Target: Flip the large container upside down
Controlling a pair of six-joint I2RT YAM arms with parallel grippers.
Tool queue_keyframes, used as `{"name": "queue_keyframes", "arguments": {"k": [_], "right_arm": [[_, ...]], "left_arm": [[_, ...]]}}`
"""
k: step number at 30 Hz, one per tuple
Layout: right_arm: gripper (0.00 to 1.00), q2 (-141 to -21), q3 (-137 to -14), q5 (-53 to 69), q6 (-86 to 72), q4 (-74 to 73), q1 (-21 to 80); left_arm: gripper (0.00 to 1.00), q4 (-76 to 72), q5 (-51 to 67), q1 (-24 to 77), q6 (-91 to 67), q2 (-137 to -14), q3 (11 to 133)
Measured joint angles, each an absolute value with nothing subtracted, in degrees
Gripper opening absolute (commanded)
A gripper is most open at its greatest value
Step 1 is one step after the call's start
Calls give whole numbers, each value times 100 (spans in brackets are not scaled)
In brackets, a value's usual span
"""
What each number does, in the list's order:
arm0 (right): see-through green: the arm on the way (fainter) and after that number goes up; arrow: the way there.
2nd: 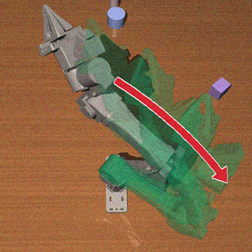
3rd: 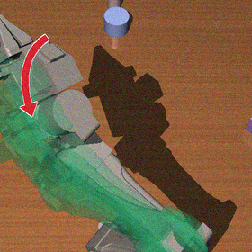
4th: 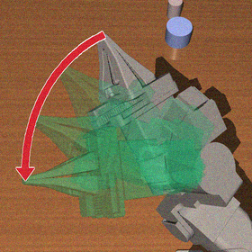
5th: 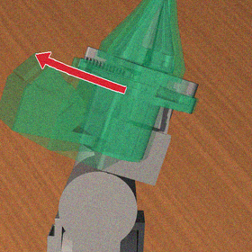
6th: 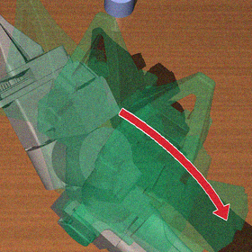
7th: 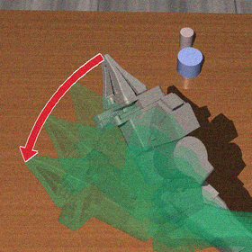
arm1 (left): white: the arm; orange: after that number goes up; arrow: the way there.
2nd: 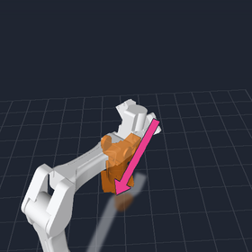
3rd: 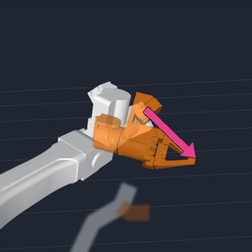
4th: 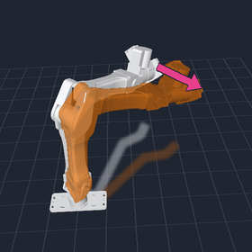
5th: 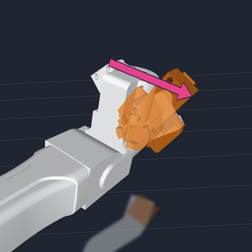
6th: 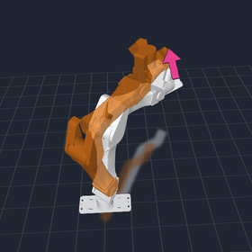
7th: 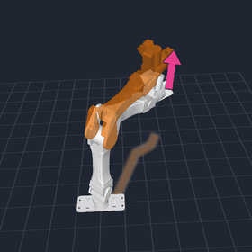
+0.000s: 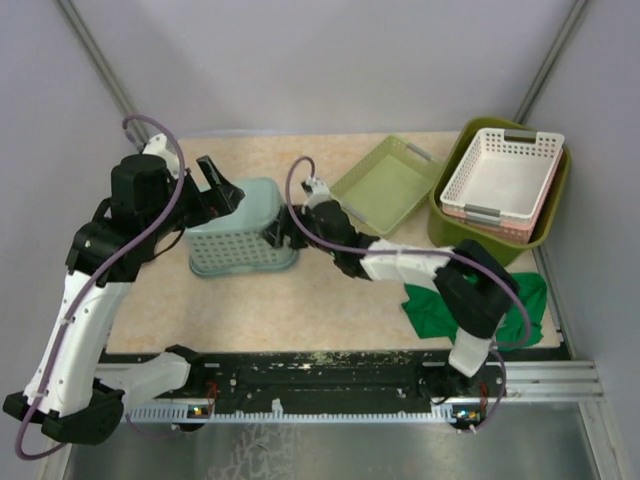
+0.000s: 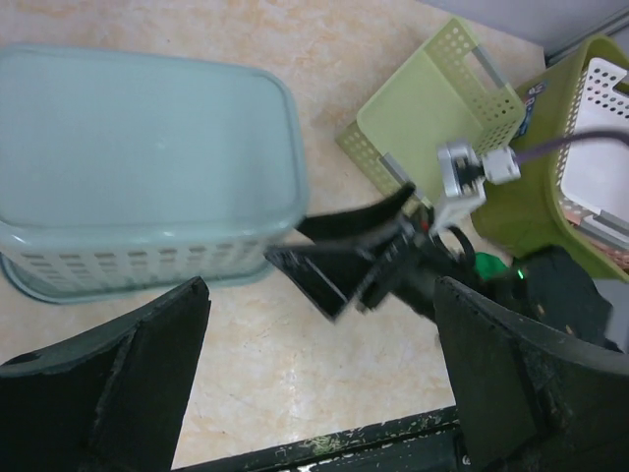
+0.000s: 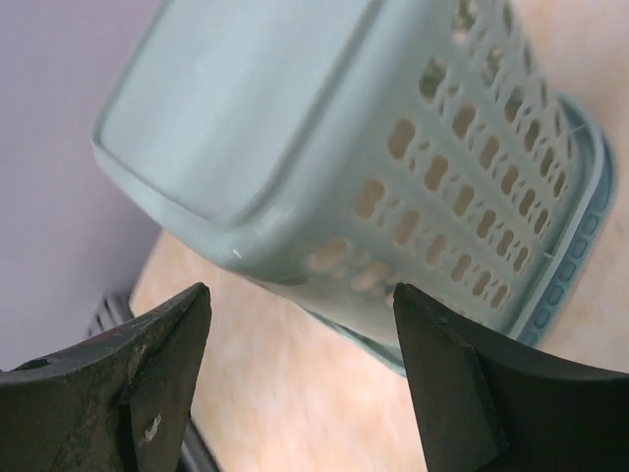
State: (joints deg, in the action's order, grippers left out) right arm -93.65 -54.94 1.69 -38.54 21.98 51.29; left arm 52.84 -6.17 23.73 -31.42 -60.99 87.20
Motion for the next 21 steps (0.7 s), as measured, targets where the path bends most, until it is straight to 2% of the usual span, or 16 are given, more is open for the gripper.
{"name": "queue_keyframes", "arguments": {"k": [5,9,17,21], "right_arm": [[71,-11037,-7487,329,-4254,2366,4663],[72,-11113,-7588,379,-4200,2311,4270],[75,-9408,-6333,-257,-3393,1326,3924],[84,-8265,-5822,-829,-2611,867,3583]], "left_arm": [[99,5284,-639,2370,-3151,-6010,8722],[99,5271,-676,2370,-3140,-6055,8584],[99,5214,-655,2368,-2928,-6241,7955],[99,5096,-410,2368,-2766,-6375,7323]]}}
